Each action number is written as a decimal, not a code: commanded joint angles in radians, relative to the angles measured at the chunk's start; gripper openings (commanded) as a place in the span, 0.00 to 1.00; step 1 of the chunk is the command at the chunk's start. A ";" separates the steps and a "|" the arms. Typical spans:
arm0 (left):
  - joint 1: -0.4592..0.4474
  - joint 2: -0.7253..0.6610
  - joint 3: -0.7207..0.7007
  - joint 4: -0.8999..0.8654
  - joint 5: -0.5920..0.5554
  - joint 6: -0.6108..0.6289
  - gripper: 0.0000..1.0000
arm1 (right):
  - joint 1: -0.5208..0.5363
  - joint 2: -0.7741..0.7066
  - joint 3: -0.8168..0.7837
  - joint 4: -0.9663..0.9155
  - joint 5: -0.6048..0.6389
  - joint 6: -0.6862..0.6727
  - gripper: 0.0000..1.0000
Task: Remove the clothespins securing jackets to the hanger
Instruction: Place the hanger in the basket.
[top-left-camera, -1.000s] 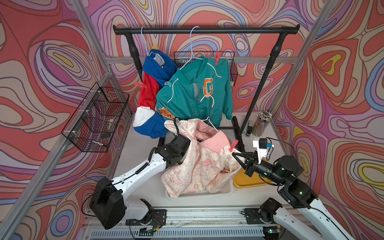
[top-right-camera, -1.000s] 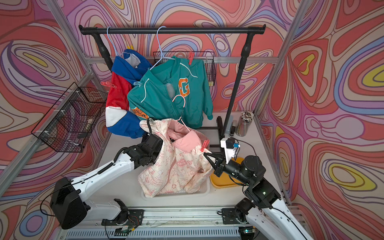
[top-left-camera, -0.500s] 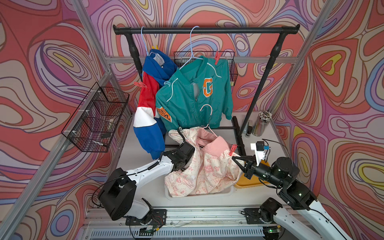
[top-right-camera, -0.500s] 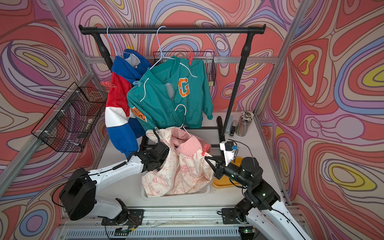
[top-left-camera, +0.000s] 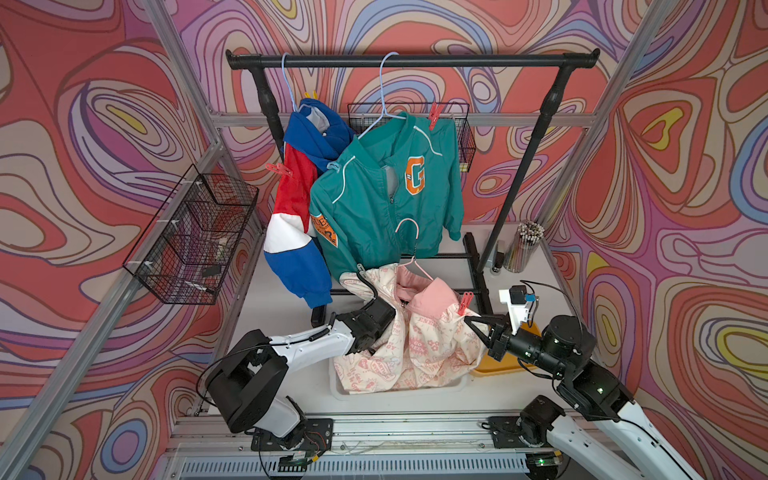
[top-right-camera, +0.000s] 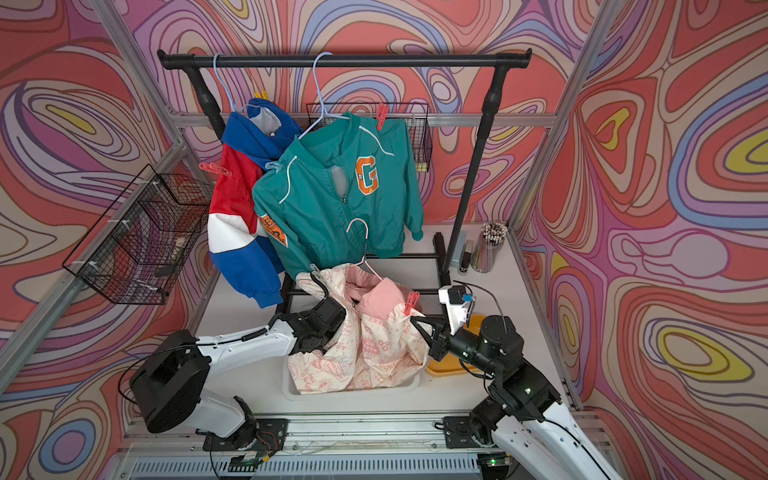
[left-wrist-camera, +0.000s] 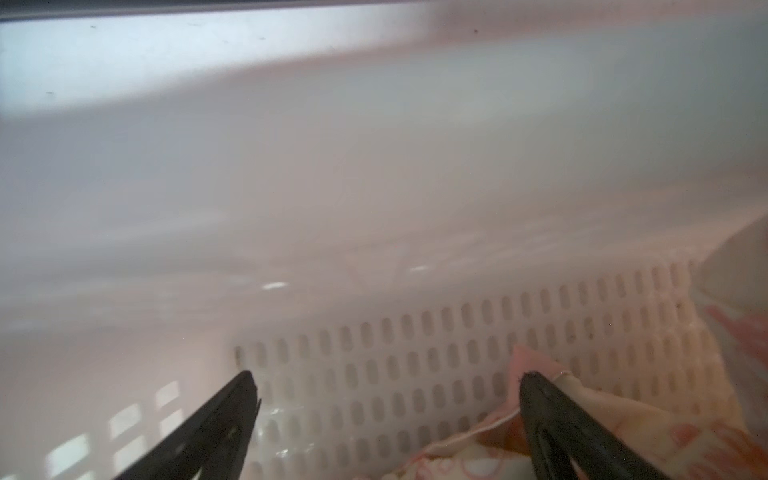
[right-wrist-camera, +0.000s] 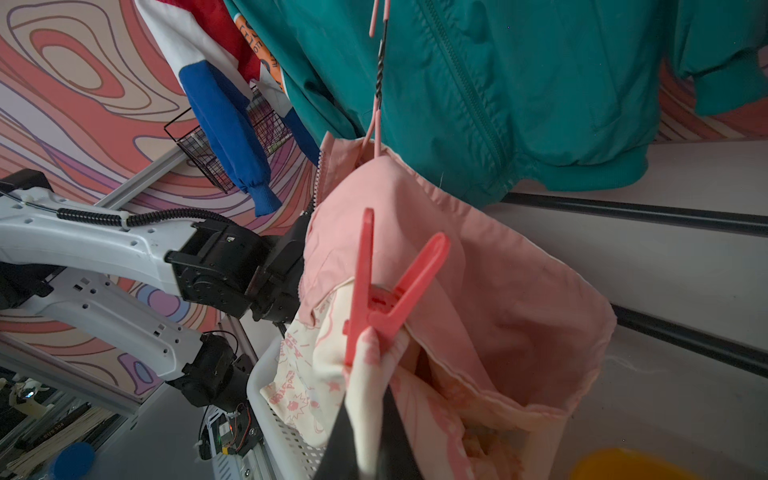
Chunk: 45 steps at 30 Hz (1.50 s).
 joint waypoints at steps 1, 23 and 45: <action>-0.091 -0.003 0.039 0.062 -0.012 0.020 1.00 | 0.002 0.004 0.025 0.021 0.044 -0.025 0.00; -0.078 -0.214 -0.081 -0.196 0.024 -0.136 1.00 | 0.002 0.179 0.179 -0.075 0.045 0.017 0.00; -0.067 -0.617 0.052 -0.620 -0.089 -0.112 1.00 | 0.002 -0.010 0.123 -0.108 0.165 0.023 0.00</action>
